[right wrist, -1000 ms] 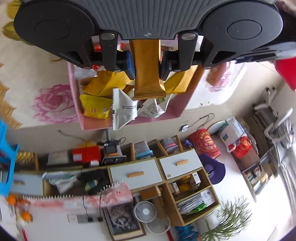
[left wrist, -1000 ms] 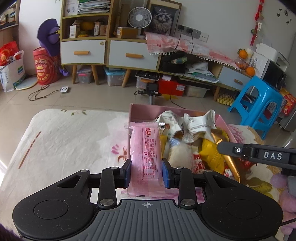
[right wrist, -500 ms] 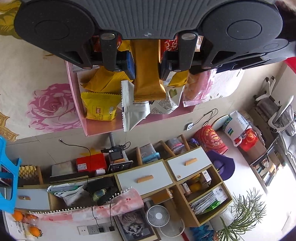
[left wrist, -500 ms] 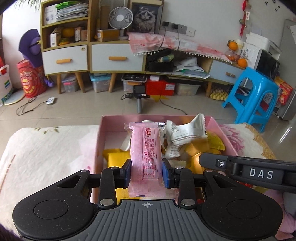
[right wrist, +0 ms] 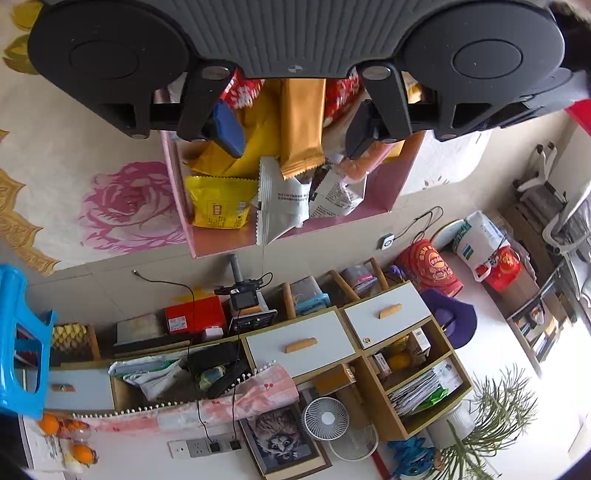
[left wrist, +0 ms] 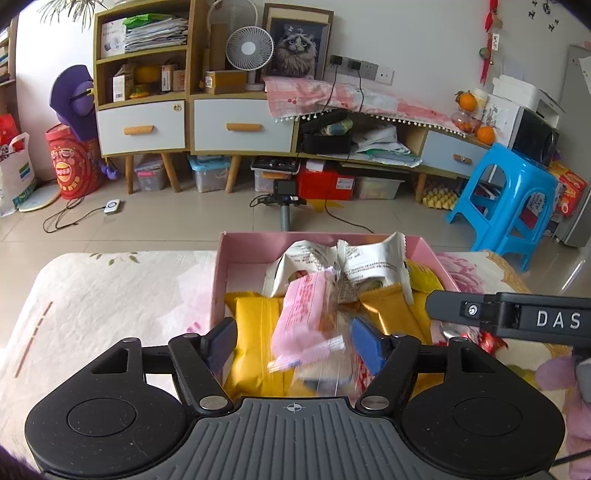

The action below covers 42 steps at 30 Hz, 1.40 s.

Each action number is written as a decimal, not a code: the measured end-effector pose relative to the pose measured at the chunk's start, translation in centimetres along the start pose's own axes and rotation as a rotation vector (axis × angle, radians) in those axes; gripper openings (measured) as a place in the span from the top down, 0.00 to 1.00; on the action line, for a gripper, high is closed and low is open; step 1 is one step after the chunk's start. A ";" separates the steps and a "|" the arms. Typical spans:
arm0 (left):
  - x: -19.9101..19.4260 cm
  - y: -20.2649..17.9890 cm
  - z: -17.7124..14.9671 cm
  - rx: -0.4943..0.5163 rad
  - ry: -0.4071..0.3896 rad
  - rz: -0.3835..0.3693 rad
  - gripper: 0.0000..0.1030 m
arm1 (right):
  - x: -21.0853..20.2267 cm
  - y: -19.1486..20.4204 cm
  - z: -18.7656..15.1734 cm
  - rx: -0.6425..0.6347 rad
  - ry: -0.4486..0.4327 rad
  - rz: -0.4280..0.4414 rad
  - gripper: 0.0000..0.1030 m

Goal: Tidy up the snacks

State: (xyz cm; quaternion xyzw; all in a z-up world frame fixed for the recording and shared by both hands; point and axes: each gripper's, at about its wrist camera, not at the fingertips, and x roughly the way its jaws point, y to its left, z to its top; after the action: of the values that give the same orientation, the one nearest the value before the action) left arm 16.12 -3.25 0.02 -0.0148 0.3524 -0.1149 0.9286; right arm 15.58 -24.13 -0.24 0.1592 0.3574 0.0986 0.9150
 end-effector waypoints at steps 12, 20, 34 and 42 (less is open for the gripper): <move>-4.9 1.1 -2.4 -0.019 0.011 0.006 0.18 | -3.6 1.6 -1.7 -0.046 -0.005 -0.067 0.27; -7.7 1.9 -4.2 -0.055 0.022 0.006 0.06 | -5.9 2.1 -3.3 -0.090 -0.007 -0.144 0.17; -9.3 2.0 -7.7 -0.127 0.125 0.117 0.01 | -7.7 3.9 -6.8 -0.170 -0.011 -0.297 0.10; -10.5 0.3 -7.8 -0.053 0.105 0.170 0.00 | -8.2 3.7 -7.8 -0.167 0.018 -0.318 0.08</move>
State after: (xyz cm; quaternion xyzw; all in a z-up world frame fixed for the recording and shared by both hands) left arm 3.42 -0.23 0.97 -0.0035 0.4034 -0.0268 0.9146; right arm 4.05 -21.36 0.74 0.0232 0.3770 -0.0167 0.9258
